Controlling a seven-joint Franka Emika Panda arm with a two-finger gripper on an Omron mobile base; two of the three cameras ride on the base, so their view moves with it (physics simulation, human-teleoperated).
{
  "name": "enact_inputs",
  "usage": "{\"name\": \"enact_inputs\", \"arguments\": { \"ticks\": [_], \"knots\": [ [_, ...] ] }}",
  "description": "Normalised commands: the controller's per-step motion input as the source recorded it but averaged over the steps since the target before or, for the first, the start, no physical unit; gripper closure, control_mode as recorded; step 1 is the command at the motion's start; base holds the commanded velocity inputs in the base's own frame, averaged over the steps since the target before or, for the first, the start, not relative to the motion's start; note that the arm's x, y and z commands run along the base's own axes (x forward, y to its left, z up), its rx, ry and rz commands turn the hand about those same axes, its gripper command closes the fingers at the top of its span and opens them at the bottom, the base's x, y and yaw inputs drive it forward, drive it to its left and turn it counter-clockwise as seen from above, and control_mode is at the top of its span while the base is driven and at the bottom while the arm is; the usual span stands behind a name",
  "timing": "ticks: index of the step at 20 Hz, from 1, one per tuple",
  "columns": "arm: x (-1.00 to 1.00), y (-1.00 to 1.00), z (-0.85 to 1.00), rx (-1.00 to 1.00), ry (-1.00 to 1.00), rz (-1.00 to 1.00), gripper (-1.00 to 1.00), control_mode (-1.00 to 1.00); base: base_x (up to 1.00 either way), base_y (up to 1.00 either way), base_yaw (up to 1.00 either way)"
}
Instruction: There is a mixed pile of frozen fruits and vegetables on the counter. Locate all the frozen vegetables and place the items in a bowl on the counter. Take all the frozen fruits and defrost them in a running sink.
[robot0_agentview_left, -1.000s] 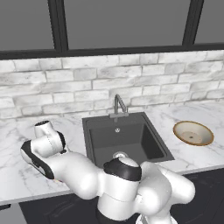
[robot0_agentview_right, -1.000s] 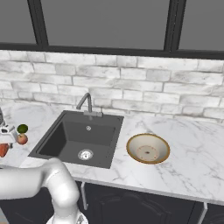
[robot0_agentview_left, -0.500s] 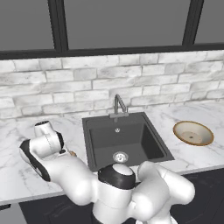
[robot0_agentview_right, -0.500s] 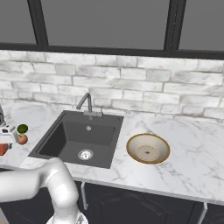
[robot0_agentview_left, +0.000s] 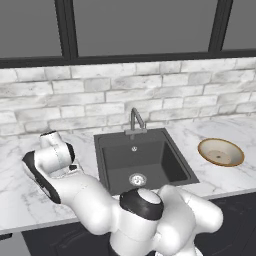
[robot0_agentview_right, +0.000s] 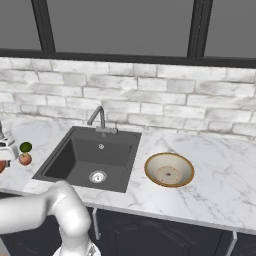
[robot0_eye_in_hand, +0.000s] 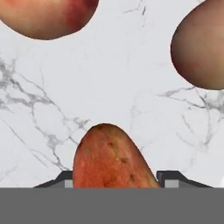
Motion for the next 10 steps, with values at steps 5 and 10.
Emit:
{"name": "enact_inputs", "arguments": {
  "ticks": [5, 10],
  "knots": [
    [-0.40, -0.51, 0.44, 0.00, 0.00, -0.09, 1.00, -1.00, 0.00, 0.00, 0.00],
    [-0.40, -0.68, 0.42, 0.01, 0.01, -0.15, 1.00, -1.00, 0.00, 0.00, 0.00]
  ]
}}
